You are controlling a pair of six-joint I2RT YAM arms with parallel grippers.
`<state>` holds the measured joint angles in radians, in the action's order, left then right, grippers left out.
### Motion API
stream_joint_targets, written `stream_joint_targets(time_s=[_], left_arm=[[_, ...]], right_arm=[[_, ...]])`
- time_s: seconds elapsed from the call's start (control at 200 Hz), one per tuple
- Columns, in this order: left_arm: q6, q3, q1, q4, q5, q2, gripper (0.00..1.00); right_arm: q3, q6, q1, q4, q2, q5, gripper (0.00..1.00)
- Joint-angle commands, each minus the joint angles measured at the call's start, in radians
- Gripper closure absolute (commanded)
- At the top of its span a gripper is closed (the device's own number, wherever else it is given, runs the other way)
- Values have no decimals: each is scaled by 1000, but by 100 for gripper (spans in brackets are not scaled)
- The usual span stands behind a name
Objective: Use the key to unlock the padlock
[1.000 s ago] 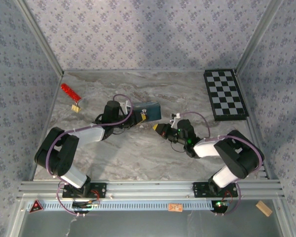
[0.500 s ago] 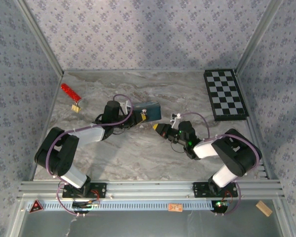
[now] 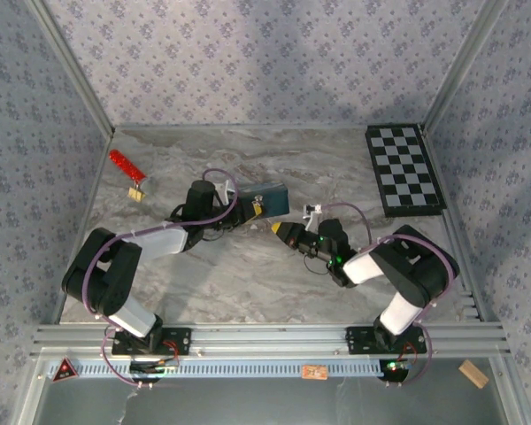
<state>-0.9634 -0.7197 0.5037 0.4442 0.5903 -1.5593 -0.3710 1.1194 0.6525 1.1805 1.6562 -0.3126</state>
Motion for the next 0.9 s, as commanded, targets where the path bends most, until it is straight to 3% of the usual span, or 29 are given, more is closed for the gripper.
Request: stream_joint_targets(time_s=[0.0,0.895], left_arm=[[-6,-24,1,41,20,15,100],[3,-12,12,27,16,12,100]], right_arm=[[-21,18,4,58,29,-18,100],[-74,37,9,92,85,-35,100]])
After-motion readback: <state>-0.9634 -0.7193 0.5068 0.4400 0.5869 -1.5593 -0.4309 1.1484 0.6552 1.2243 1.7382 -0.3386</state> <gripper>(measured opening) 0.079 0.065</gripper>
